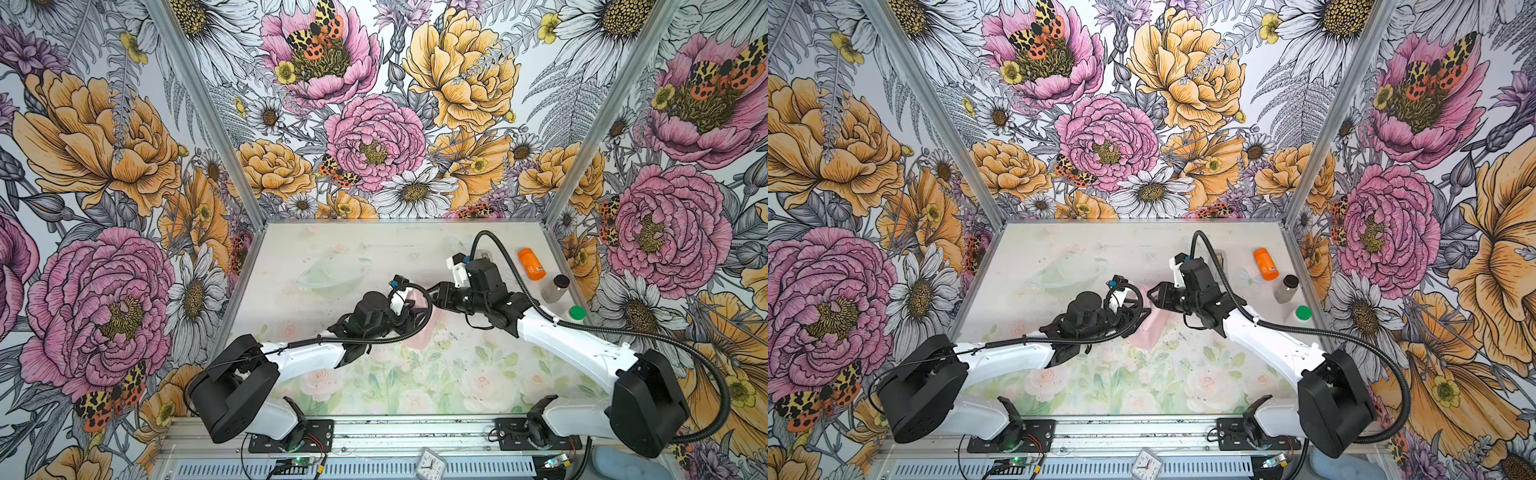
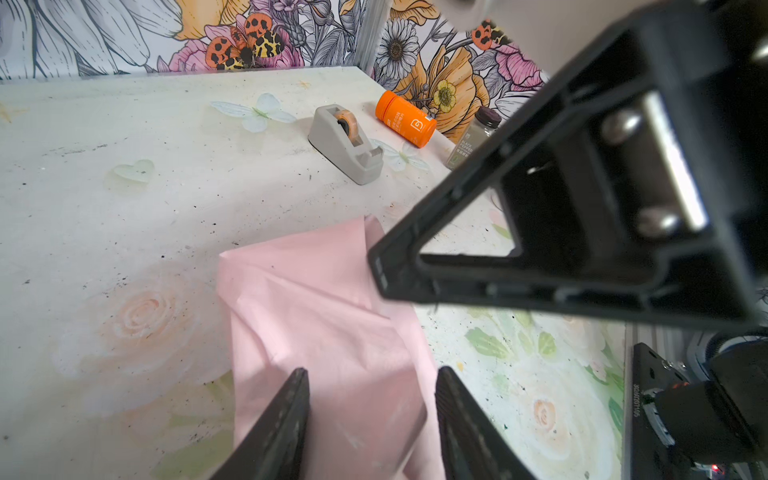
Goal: Wrap the gift box in paper
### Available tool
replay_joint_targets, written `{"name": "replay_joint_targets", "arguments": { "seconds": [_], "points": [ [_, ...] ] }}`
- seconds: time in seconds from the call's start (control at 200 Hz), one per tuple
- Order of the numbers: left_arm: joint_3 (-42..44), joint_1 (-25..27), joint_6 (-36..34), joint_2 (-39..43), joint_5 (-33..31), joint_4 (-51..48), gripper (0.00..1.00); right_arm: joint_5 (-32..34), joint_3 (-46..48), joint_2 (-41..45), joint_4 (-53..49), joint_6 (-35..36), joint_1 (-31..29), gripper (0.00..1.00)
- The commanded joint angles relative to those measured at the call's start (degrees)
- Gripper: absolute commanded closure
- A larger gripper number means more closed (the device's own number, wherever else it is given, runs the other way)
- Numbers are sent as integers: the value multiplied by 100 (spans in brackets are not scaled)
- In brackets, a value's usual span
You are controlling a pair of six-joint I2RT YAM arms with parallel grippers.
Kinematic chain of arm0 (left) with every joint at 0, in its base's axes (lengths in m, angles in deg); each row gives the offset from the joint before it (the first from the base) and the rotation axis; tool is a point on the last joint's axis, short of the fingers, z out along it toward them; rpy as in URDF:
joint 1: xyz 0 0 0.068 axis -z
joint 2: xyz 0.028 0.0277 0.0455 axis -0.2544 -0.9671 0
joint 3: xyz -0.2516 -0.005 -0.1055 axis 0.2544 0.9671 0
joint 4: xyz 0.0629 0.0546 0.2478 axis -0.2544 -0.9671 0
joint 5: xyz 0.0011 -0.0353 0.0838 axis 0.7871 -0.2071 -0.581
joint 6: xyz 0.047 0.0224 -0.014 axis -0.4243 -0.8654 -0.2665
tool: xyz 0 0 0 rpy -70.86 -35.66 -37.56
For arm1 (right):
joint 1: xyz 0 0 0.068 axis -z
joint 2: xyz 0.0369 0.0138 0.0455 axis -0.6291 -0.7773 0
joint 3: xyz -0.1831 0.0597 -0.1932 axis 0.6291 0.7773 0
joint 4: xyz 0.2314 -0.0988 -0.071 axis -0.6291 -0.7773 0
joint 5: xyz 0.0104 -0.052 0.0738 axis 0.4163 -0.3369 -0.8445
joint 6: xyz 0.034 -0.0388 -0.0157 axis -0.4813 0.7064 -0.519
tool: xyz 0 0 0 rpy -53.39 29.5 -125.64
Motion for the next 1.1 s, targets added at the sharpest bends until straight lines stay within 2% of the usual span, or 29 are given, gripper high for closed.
{"name": "replay_joint_targets", "arguments": {
  "seconds": [0.0, 0.17, 0.405, 0.49, 0.725, 0.845, 1.096],
  "points": [
    [246, 60, 76, -167, 201, -267, 49, 606, 109, 441, -394, -135, 61, 40],
    [241, 73, 15, -163, 236, -304, 48, 522, 142, 299, -650, -267, -61, 25],
    [178, 99, -75, -181, 224, -410, 48, 585, -302, -171, -761, -65, -197, 23],
    [177, 100, -88, -150, 205, -412, 48, 813, -410, -300, -818, -127, -128, 25],
    [193, 22, 9, 41, 106, -428, 47, 982, -688, -757, -904, -71, 9, 47],
    [186, -51, 85, 286, -80, -531, 46, 926, -719, -1009, -972, 14, 9, 49],
    [312, -160, 150, 942, -673, -1066, 37, 965, -585, -1060, -1124, 131, -1, 52]
  ]
}}
